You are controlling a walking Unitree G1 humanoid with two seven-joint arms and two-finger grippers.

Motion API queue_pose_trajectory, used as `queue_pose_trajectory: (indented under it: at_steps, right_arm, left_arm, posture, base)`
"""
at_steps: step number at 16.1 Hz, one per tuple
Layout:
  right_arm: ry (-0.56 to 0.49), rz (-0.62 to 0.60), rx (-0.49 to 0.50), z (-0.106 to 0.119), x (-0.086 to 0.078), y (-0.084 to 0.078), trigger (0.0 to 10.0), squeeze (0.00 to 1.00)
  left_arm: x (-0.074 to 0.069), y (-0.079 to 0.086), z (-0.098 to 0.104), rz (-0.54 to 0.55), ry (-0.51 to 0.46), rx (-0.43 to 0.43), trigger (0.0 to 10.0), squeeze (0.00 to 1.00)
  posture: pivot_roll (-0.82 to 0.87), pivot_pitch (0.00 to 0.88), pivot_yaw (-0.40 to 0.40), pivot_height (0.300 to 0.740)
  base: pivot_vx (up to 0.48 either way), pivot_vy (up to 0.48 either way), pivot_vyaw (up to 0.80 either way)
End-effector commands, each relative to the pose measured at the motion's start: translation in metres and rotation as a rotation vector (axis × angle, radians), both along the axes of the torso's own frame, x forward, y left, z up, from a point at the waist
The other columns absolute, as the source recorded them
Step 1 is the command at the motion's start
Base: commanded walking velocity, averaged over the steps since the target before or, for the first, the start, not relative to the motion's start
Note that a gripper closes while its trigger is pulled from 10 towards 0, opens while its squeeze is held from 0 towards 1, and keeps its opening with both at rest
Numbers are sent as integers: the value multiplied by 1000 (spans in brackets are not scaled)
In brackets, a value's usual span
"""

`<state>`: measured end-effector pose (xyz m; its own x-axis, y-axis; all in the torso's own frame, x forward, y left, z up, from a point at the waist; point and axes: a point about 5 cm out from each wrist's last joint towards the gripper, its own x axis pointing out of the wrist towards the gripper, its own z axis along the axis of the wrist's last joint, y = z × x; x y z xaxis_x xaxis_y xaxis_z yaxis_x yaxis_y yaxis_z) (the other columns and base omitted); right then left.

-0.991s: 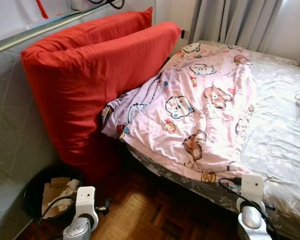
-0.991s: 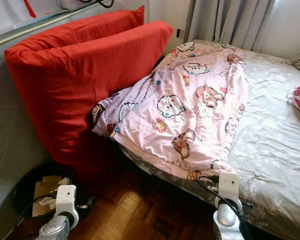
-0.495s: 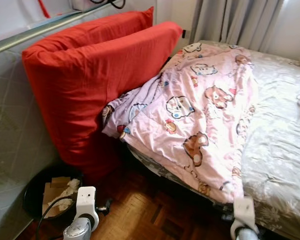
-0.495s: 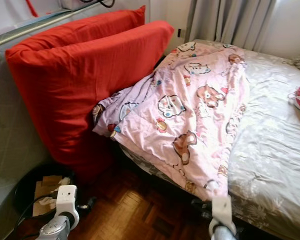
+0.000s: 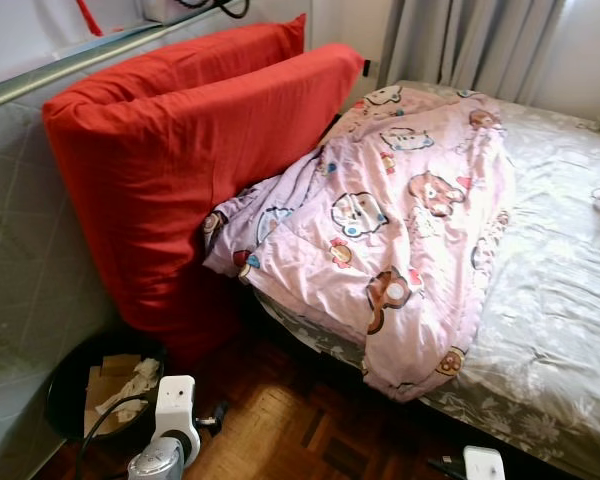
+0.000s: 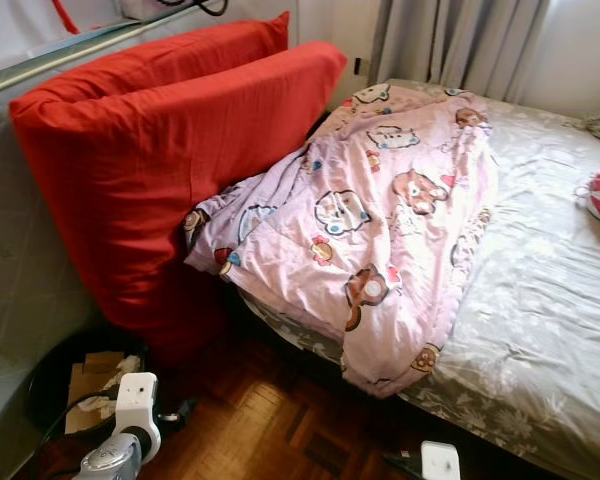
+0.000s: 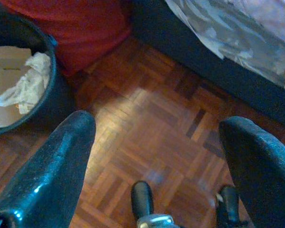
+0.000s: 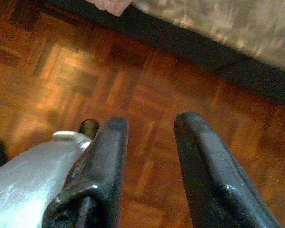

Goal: Clean up the room

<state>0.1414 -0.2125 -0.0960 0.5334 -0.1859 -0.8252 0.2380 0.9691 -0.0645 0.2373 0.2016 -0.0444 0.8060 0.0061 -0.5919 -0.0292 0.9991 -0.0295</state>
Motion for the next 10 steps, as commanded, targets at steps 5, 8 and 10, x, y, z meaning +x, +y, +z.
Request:
queue_pose_trajectory:
  at_steps: [5, 8, 10]
  right_arm:
    - [-33, 4, 126, -1, 2, 12, 10000, 0]
    - [-16, 10, 124, -1, 4, 16, 10000, 0]
    - [-20, 14, 129, -1, 6, 20, 10000, 0]
  left_arm:
    - [-40, 10, -26, 9, 206, 35, 10000, 0]
    - [-48, 12, -30, 18, 230, 38, 10000, 0]
    - [-49, 13, -30, 25, 233, 38, 10000, 0]
  posture:
    - [41, 34, -7, 740]
    - [42, 14, -16, 740]
    - [41, 2, -17, 740]
  base:
    - [0, 0, 0]
    - [0, 0, 0]
    - [0, 0, 0]
